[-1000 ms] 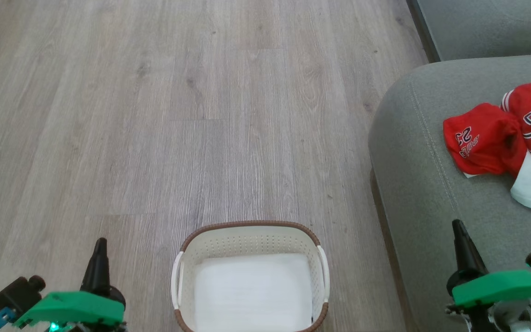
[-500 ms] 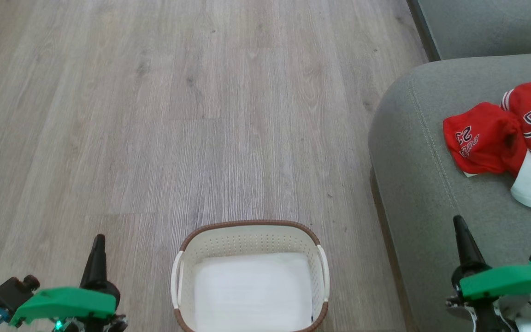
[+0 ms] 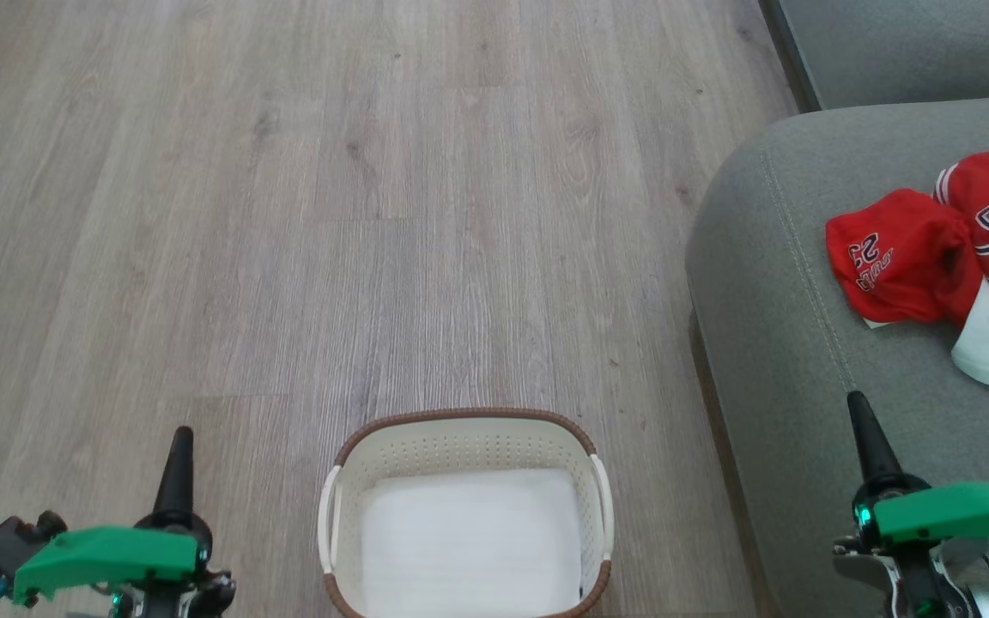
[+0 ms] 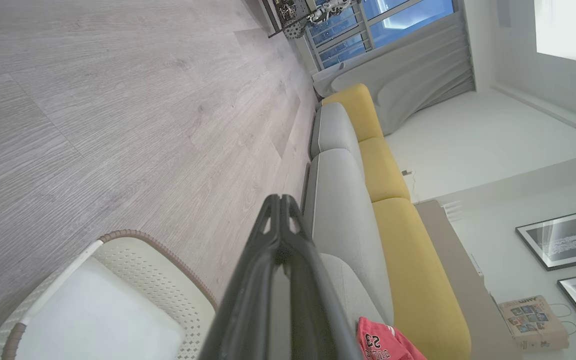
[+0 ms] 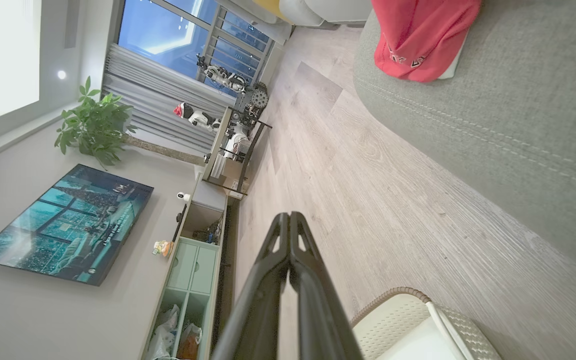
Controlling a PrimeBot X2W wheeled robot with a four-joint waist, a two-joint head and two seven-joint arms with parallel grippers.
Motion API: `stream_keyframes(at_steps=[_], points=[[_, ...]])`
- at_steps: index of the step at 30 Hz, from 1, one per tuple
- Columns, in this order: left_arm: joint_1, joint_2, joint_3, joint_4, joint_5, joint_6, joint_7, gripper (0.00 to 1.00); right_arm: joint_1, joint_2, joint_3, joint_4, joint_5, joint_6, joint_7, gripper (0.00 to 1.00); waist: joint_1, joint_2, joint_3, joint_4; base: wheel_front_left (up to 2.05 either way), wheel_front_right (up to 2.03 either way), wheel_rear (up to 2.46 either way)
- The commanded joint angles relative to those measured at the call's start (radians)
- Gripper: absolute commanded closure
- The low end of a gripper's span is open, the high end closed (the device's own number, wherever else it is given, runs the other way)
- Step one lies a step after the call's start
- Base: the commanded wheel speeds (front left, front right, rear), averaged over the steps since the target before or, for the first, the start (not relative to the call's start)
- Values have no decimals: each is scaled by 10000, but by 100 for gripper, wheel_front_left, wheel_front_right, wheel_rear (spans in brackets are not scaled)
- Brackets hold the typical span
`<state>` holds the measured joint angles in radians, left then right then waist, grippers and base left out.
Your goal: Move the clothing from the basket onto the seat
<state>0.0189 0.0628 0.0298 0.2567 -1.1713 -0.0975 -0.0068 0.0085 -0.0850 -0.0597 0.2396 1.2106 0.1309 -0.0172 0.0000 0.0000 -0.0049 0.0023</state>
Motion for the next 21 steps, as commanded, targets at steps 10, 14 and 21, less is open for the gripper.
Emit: stream_keyframes(at_steps=[10,14,21], points=[[-778,19,442,-243,-1189,-141,358,100,-689,52,-40,-206,1133,-1,334,100,0,0,20,-6,0,0,0],[-845,-1,497,-225,-1621,-167,472,100,-752,78,-89,-172,1536,-1,450,100,0,0,28,-8,0,0,0],[-980,-40,606,-189,-2486,-219,702,100,-878,131,-189,-104,2340,-1,684,100,0,0,44,-13,0,0,0]])
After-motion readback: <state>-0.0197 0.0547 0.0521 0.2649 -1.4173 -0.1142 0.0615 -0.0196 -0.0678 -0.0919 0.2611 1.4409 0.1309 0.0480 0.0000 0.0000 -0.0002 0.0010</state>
